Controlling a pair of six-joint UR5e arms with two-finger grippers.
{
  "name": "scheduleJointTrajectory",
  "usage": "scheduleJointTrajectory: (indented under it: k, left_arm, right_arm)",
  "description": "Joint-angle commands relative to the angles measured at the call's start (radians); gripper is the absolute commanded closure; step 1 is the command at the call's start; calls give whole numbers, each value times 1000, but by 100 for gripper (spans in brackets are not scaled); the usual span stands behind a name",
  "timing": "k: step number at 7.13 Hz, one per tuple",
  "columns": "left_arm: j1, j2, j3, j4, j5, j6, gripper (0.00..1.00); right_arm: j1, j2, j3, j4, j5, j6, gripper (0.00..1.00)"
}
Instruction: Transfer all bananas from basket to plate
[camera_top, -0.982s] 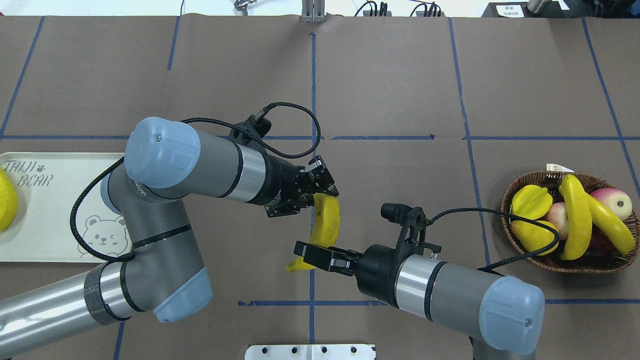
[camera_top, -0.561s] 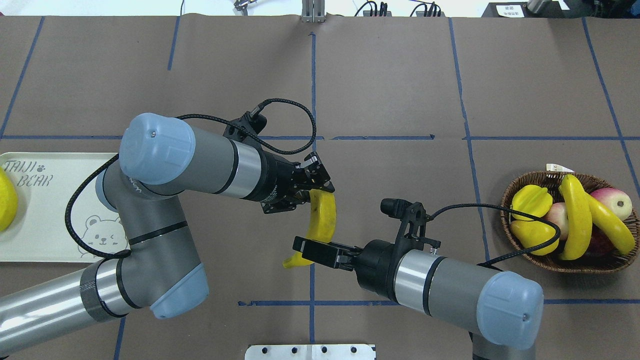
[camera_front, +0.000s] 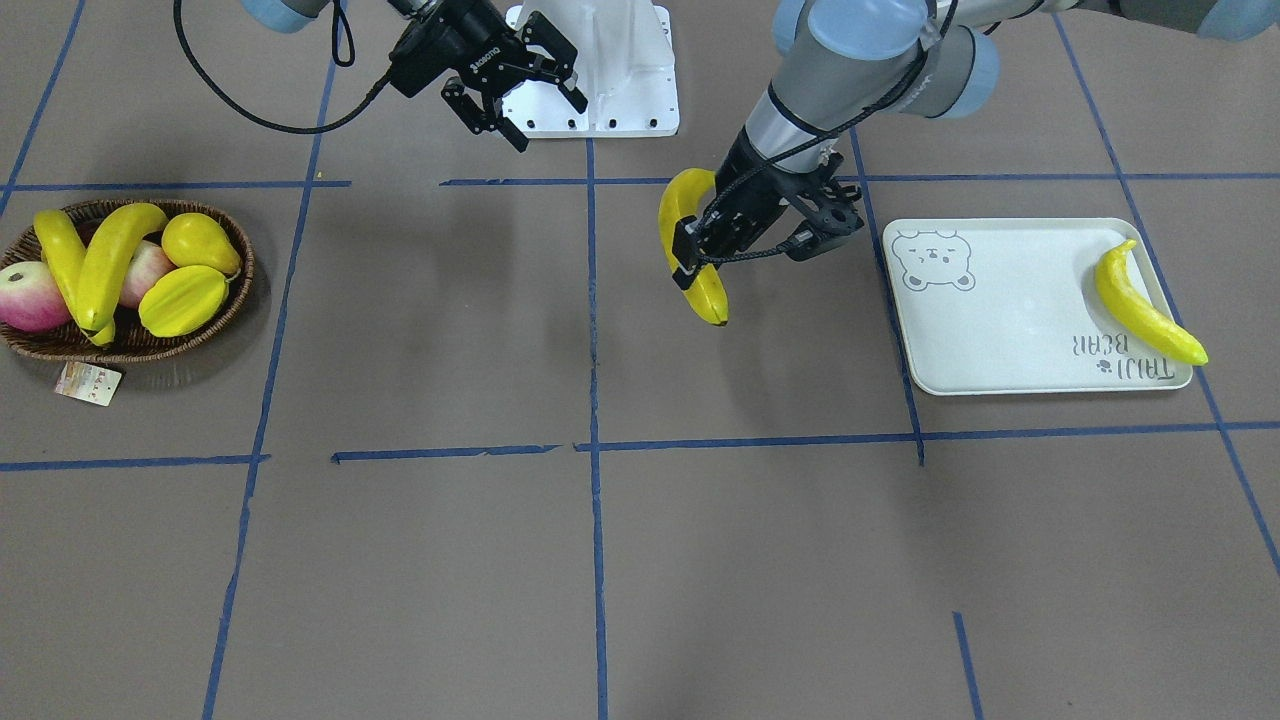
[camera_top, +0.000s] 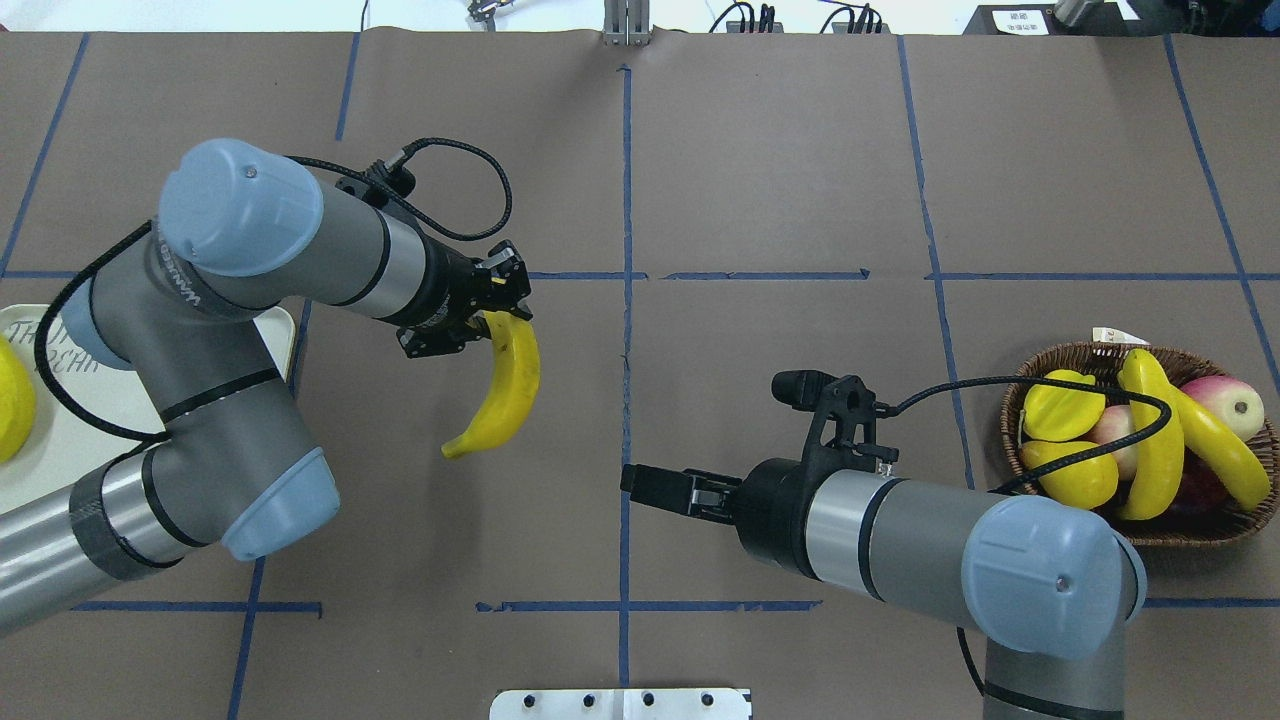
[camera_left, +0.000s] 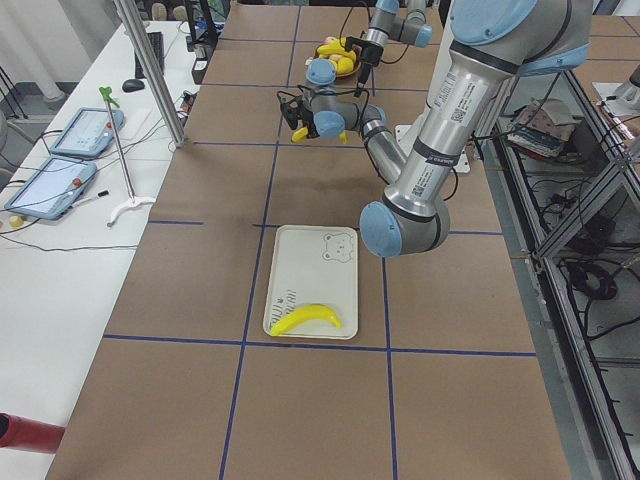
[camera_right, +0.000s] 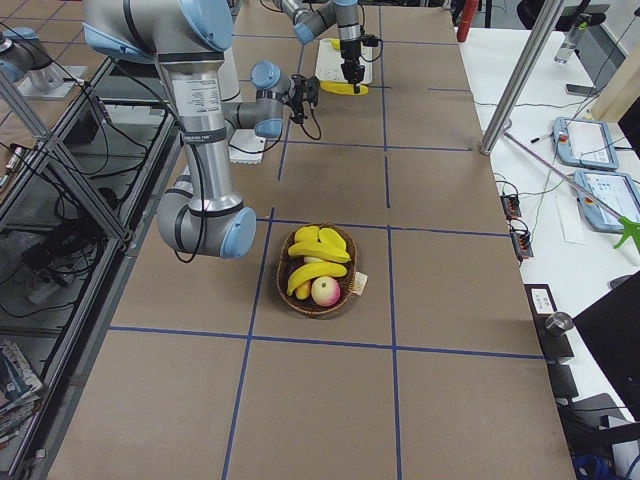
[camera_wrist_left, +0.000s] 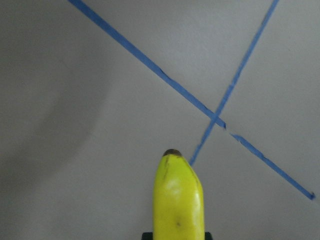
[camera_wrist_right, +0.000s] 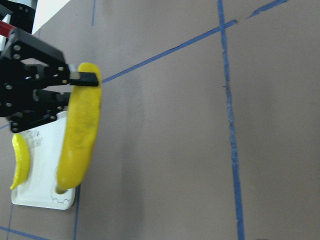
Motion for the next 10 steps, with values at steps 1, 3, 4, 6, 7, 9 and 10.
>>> scheduleJointTrajectory:
  k: [1,3,4,6,7,9,10]
  left_arm:
    - [-59,62,-121,284,3,155,100]
    - [-106,159,-162,378,-2,178,100]
    - [-122,233,-185,376,0,306,100]
    - [-203,336,-185,361,-23,533,100]
    - [-228,367,-180,358,-31,549,100]
    - [-321,425,-169,343,-32,517,100]
    - [-341,489,-154,244,-32,472,100]
  right_arm:
    - [101,1,45,-206,140,-6,0]
    - [271,1,51,-409,336,-129,0]
    - [313,-2,59,-497,381,-241,0]
    - [416,-2,65,-663,476,-453,0]
    - [463,-6,67,-711,513,-543,0]
    - [514,-95,99,-728,527,-679,0]
    - [538,-132,112,-728,527,-728,0]
